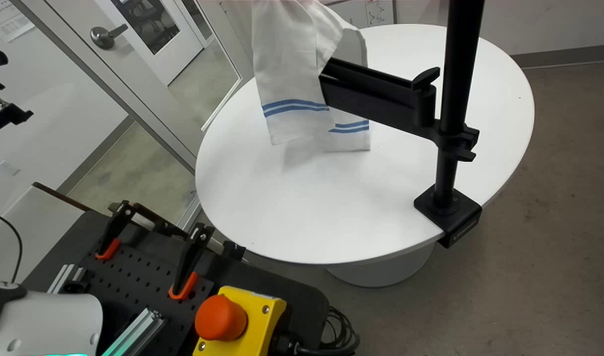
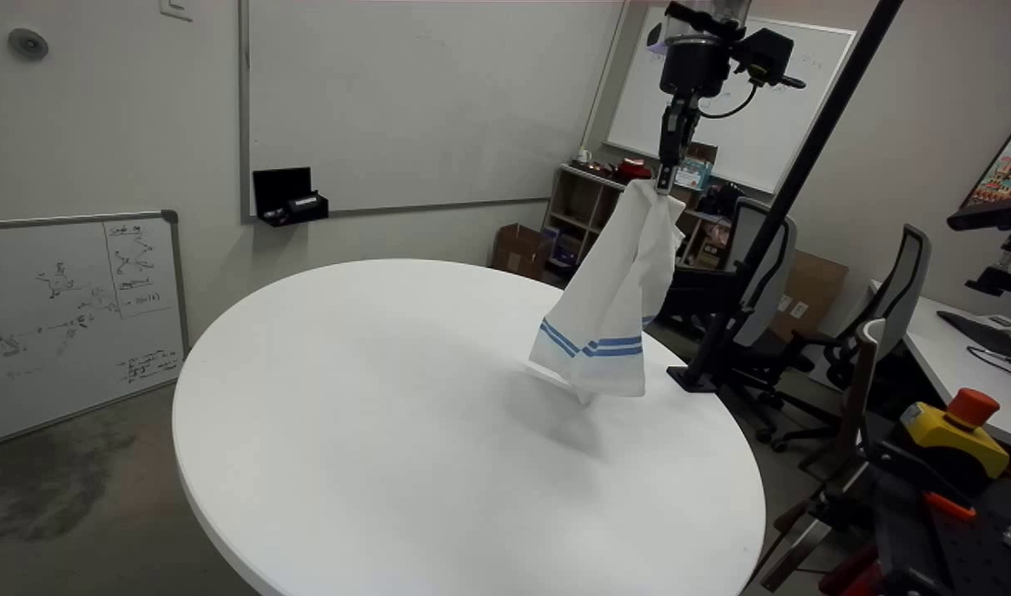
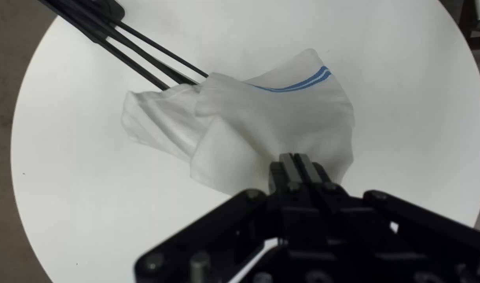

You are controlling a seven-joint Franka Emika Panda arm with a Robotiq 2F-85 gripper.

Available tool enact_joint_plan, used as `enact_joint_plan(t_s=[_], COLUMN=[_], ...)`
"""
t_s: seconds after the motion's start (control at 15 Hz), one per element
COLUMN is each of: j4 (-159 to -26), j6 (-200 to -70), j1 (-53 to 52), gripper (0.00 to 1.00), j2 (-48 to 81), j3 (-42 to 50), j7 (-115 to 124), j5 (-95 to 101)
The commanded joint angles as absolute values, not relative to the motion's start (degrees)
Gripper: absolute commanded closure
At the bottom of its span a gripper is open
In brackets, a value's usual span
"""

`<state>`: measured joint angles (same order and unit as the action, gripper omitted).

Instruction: Pick up the towel and put it on the black object

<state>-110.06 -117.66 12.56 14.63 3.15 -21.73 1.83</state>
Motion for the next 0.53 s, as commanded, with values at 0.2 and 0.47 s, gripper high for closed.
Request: enact_joint_plan(t_s=[0.2,0.47], j4=[-115.1,-118.2], j6=[-121.8,-121.8], j1=[9.6,8.1], gripper=[0.99,0.99], j2=[10.1,5.8], j3=[2.0,1.0], j7=[-24.4,-26.2], j5=[0.0,-0.1])
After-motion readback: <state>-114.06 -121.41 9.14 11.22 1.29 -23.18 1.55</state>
